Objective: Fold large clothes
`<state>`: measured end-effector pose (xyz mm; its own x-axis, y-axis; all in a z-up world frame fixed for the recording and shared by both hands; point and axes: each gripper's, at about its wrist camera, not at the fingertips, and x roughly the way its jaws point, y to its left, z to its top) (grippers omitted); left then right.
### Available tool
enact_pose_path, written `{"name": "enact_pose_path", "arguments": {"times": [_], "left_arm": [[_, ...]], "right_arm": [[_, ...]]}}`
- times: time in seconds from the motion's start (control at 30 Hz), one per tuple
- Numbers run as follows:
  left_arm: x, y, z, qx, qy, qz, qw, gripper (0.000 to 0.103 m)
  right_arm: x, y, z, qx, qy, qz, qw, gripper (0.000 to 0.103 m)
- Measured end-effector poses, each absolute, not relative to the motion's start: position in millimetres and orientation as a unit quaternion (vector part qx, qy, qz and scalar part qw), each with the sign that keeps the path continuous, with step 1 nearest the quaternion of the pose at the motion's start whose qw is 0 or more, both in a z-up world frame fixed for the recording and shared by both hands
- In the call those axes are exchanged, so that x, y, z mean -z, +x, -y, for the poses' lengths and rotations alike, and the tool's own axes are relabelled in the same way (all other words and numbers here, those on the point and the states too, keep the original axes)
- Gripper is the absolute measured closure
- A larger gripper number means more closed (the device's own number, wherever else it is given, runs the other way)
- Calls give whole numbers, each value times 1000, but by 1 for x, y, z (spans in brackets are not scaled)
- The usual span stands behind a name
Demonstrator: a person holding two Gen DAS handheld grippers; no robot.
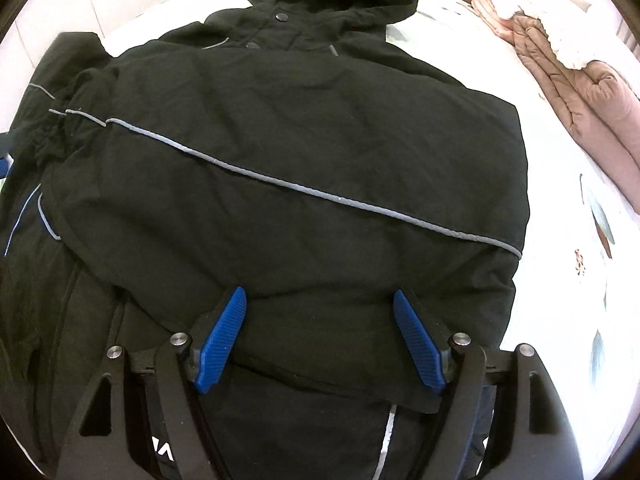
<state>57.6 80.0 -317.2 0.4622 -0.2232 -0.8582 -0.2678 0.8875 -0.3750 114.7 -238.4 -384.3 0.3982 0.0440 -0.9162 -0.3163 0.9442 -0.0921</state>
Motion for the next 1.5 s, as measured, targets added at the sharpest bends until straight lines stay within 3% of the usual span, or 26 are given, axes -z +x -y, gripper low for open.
{"name": "enact_pose_path", "arguments": {"times": [0.07, 0.1, 0.17, 0.3, 0.4, 0.57, 0.63, 0.73, 1.03, 1.07, 1.1, 1.13, 1.33, 1.5], "left_arm": [[307, 43, -113, -40, -251, -503, 826, 42], [301, 38, -134, -59, -255, -494, 829, 42], [293, 34, -168, -82, -263, -479, 834, 42], [285, 41, -251, -116, -284, -454, 836, 42], [291, 60, -307, -122, -323, -447, 825, 42], [322, 94, -402, -132, -368, -455, 800, 42], [342, 113, -433, -136, -374, -467, 790, 42], [366, 132, -462, -136, -389, -477, 776, 42], [410, 185, -489, -126, -413, -457, 778, 42], [411, 188, -489, -126, -409, -456, 780, 44], [408, 190, -489, -129, -397, -454, 787, 76], [403, 191, -487, -126, -387, -452, 794, 87], [333, 154, -496, -216, -303, -384, 845, 87], [363, 162, -485, -243, -235, -462, 820, 87]], "right_arm": [[370, 112, 236, -114, -106, -537, 829, 29], [357, 106, 232, -128, -88, -529, 834, 42], [332, 95, 213, -143, -90, -506, 846, 42], [318, 80, 167, -168, -70, -517, 836, 34], [341, 76, 127, -158, -51, -550, 818, 31], [375, 68, 89, -115, -42, -589, 799, 30], [381, 62, 81, -92, -54, -591, 800, 23], [386, 57, 73, -77, -63, -596, 797, 16], [393, 57, 56, -41, -68, -610, 788, 12], [393, 57, 54, -39, -69, -611, 787, 12], [393, 58, 53, -37, -68, -613, 787, 12], [393, 59, 55, -37, -67, -614, 786, 12], [395, 71, 59, -36, -68, -618, 782, 10], [396, 71, 61, -39, -64, -616, 784, 7]]}}
